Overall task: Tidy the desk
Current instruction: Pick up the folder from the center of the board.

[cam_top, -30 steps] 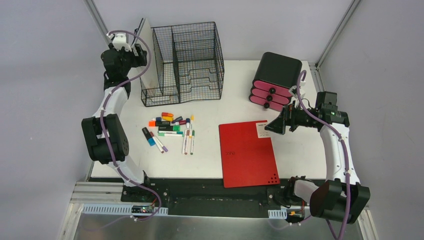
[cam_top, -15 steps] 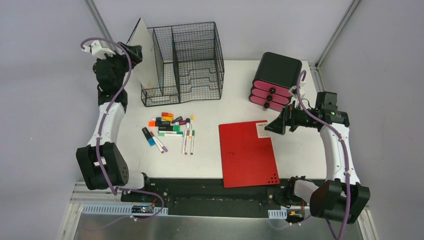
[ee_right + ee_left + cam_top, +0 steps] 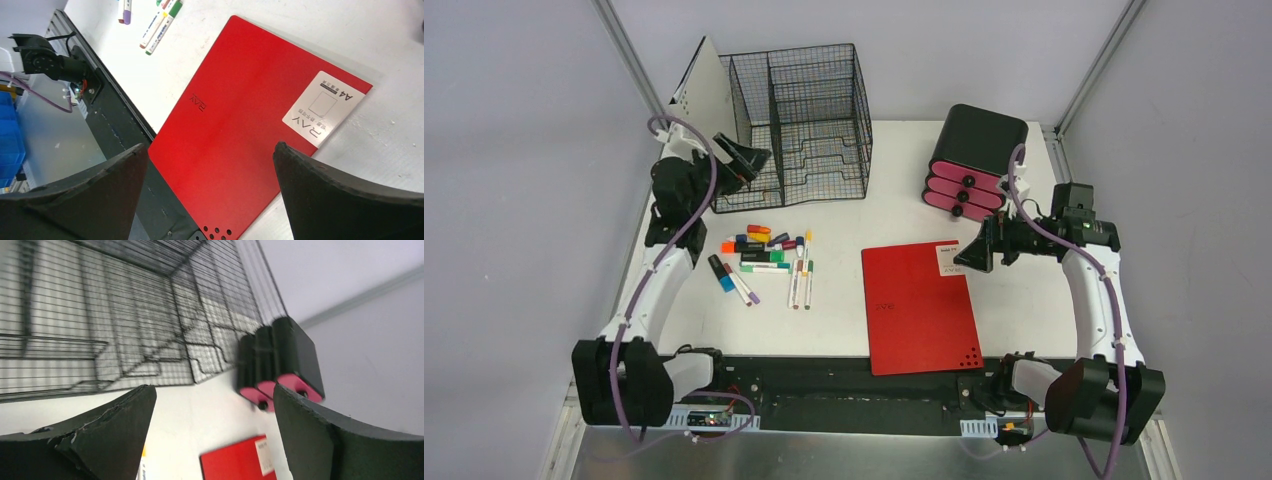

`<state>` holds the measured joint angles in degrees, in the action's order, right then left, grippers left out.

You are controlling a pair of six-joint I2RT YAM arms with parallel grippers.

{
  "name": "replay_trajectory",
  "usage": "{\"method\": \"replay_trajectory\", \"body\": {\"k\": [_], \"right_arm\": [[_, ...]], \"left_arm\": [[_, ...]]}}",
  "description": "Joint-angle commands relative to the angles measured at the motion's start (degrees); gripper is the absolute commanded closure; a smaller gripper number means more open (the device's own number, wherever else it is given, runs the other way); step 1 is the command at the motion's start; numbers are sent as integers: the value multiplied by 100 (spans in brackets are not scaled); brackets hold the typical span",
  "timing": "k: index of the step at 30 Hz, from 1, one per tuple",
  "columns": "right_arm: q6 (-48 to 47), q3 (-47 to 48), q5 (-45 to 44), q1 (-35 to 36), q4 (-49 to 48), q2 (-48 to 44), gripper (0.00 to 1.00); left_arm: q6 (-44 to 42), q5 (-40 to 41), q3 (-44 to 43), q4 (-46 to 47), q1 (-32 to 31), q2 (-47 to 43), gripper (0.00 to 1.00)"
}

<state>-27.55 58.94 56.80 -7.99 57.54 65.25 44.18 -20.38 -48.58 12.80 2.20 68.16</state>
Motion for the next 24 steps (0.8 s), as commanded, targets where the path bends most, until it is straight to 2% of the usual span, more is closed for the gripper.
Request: {"method": "replay_trajectory", "body": {"k": [1,5,9,15,22,24], "right_arm": [[-207,62,-434,52,-166,-28,1],[-205,-11,-627,52,-197,81,1],[-147,-192,-813,52,-323,205,1],[578,-575,-733,52,-1047,417,1],[2012,-1214,-1551,61,-2487,566,1],[2012,-1392,-1551,104,-2902,584,1]], "left_arm": [[-634,-426,78,-563,-635,-403,10],[-814,-976,295,-781,-1164,-252,10],[-720,-1077,591,-750,-1849,-28,11],[-335,-538,988,-95,-3211,521,11],[418,40,1304,1076,-4058,1500,11],[479,278,1315,1205,-4286,1701,11]]}}
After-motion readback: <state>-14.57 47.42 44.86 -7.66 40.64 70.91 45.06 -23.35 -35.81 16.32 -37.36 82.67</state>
